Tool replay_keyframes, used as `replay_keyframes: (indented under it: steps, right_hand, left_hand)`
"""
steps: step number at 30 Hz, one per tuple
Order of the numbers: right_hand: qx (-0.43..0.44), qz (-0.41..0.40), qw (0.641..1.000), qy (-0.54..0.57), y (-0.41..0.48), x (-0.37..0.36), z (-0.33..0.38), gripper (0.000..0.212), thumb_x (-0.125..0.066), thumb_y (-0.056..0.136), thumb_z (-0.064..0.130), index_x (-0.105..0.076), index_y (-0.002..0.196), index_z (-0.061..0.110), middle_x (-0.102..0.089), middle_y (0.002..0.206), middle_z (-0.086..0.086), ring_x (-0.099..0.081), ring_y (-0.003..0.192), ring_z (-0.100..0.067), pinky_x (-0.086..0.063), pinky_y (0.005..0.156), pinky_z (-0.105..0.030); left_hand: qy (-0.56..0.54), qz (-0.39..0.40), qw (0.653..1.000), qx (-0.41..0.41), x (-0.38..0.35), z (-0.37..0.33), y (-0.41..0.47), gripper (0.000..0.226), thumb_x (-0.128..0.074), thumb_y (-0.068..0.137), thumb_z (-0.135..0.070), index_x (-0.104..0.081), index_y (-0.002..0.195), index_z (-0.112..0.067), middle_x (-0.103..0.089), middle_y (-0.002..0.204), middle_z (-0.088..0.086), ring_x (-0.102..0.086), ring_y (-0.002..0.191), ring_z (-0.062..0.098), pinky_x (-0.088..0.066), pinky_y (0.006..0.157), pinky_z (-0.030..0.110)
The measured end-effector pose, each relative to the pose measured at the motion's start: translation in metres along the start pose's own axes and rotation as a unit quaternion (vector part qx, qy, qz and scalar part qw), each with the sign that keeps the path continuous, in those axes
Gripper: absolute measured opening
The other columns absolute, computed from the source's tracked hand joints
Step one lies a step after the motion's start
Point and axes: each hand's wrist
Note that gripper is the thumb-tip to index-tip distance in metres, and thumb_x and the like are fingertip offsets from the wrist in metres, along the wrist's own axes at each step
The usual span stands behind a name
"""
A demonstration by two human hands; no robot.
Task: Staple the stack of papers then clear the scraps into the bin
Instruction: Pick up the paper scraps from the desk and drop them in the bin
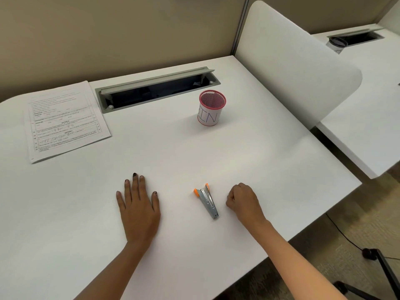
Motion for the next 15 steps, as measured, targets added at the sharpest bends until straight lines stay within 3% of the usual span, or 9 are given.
replay_keyframes:
  steps: [2, 4, 7, 10, 12, 15]
  right_hand:
    - [-0.003, -0.008, 1.0, 0.014, -0.002, -0.001, 0.0, 0.009, -0.048, 0.083, 0.004, -0.047, 0.076, 0.009, -0.051, 0.08, -0.011, -0.046, 0.077, -0.024, -0.032, 0.063, -0.03]
    - [-0.046, -0.036, 0.985, 0.163, -0.006, 0.003, -0.005, 0.011, -0.053, 0.08, 0.0, -0.046, 0.073, 0.006, -0.053, 0.074, -0.01, -0.045, 0.068, -0.021, -0.033, 0.059, -0.031]
    - [-0.18, -0.042, 0.882, 0.433, -0.003, 0.018, -0.022, 0.012, -0.063, 0.079, 0.0, -0.052, 0.075, 0.005, -0.061, 0.07, -0.01, -0.052, 0.058, -0.017, -0.042, 0.058, -0.027]
    - [-0.233, 0.003, 0.782, 0.578, 0.0, 0.025, -0.037, 0.007, -0.059, 0.085, -0.004, -0.058, 0.088, 0.002, -0.063, 0.08, -0.014, -0.058, 0.065, -0.02, -0.049, 0.07, -0.03]
    - [-0.226, 0.013, 0.783, 0.579, -0.003, 0.025, -0.042, 0.011, -0.053, 0.088, -0.006, -0.062, 0.092, -0.001, -0.063, 0.081, -0.012, -0.058, 0.068, -0.02, -0.051, 0.071, -0.029]
    - [-0.197, -0.004, 0.865, 0.461, -0.011, 0.02, -0.036, 0.008, -0.062, 0.086, 0.006, -0.069, 0.089, 0.006, -0.066, 0.075, -0.007, -0.06, 0.063, -0.015, -0.05, 0.069, -0.023]
  left_hand:
    - [0.001, 0.001, 1.0, 0.0, 0.0, 0.0, 0.0, 0.06, -0.025, 0.096, -0.039, -0.031, 0.147, -0.007, -0.028, 0.158, 0.009, -0.022, 0.147, 0.029, -0.013, 0.12, 0.051]
    - [0.0, 0.002, 1.0, 0.0, 0.0, 0.0, 0.0, 0.06, -0.025, 0.096, -0.039, -0.031, 0.148, -0.007, -0.027, 0.158, 0.008, -0.021, 0.147, 0.029, -0.012, 0.12, 0.051]
    - [0.0, 0.003, 1.0, 0.001, -0.001, 0.0, 0.0, 0.06, -0.025, 0.096, -0.039, -0.03, 0.148, -0.008, -0.027, 0.158, 0.008, -0.021, 0.147, 0.028, -0.012, 0.12, 0.05]
    - [0.002, 0.003, 1.0, 0.0, -0.001, 0.002, 0.0, 0.061, -0.025, 0.096, -0.039, -0.03, 0.148, -0.008, -0.027, 0.158, 0.008, -0.021, 0.147, 0.028, -0.011, 0.12, 0.05]
    - [0.003, 0.003, 1.0, -0.001, -0.001, 0.001, 0.0, 0.061, -0.025, 0.096, -0.039, -0.03, 0.148, -0.008, -0.027, 0.158, 0.008, -0.021, 0.147, 0.028, -0.011, 0.12, 0.05]
    - [0.002, -0.001, 1.0, -0.002, -0.001, 0.001, 0.0, 0.06, -0.026, 0.096, -0.039, -0.03, 0.147, -0.008, -0.027, 0.158, 0.008, -0.021, 0.147, 0.029, -0.012, 0.12, 0.051]
Point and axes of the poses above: each hand's wrist, its own y-axis towards the middle knuckle, its own x-axis out of the back of the hand, z = x × y
